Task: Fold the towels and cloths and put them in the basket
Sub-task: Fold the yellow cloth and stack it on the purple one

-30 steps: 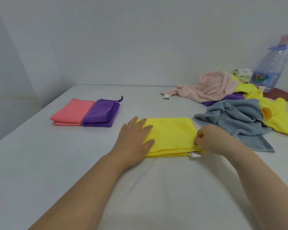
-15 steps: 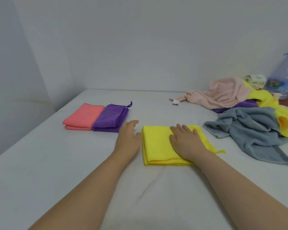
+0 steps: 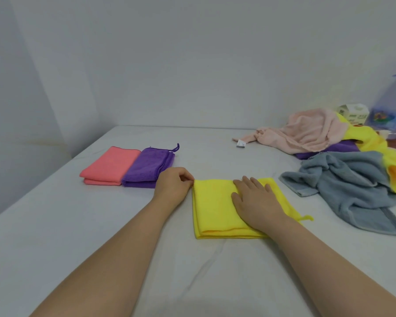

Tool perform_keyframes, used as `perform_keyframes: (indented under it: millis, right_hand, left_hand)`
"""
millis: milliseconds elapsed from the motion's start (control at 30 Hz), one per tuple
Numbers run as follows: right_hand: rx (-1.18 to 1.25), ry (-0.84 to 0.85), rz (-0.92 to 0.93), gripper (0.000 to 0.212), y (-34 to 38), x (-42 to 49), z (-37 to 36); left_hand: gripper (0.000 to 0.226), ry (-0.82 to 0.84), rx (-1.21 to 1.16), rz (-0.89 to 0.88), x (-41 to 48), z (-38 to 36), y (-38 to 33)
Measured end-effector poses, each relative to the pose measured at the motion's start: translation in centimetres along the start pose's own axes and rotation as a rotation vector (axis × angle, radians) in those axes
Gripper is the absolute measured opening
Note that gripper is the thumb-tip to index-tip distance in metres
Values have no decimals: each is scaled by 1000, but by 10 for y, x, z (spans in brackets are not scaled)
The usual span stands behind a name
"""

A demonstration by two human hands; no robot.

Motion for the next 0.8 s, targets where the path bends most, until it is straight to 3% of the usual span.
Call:
perform_keyframes:
  millis: [100,233,333,467,667,733,800]
  right_hand:
    - [-1,4,-4,51,1,0,0]
    - [0,3,1,52,1,0,0]
    - [6,0,-2,51,0,0,0]
    - [5,8,2,51,0,0,-1]
    - [-51,96,40,55,-5,-4,3]
    - [-61,90,31,56,-4,-4,2]
    - [-69,82,24,56,-4,-5,2]
  left_hand:
    - [13,-17,85,-28,0,-1,0]
    - [30,98,-31,-60,-3,-2,-1]
    - [19,112,-59,-59,-1,0,0]
    - [8,8,30,-31,0,1,-1]
    - [14,-53,234,-55,-3,-3,-5]
    - [16,-182,166,-96,-5,0,-4]
    - [21,-311,53,-265,-11,3,-12]
Point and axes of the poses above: each hand's wrist, its own x-axis towards the middle knuckle, its own z-axis out of the back of the hand, y = z × x, the point moved 1 cm from there along x, towards the middle knuckle, and after that the axes turned 6 degrees about -y, right-handed, at the moved point
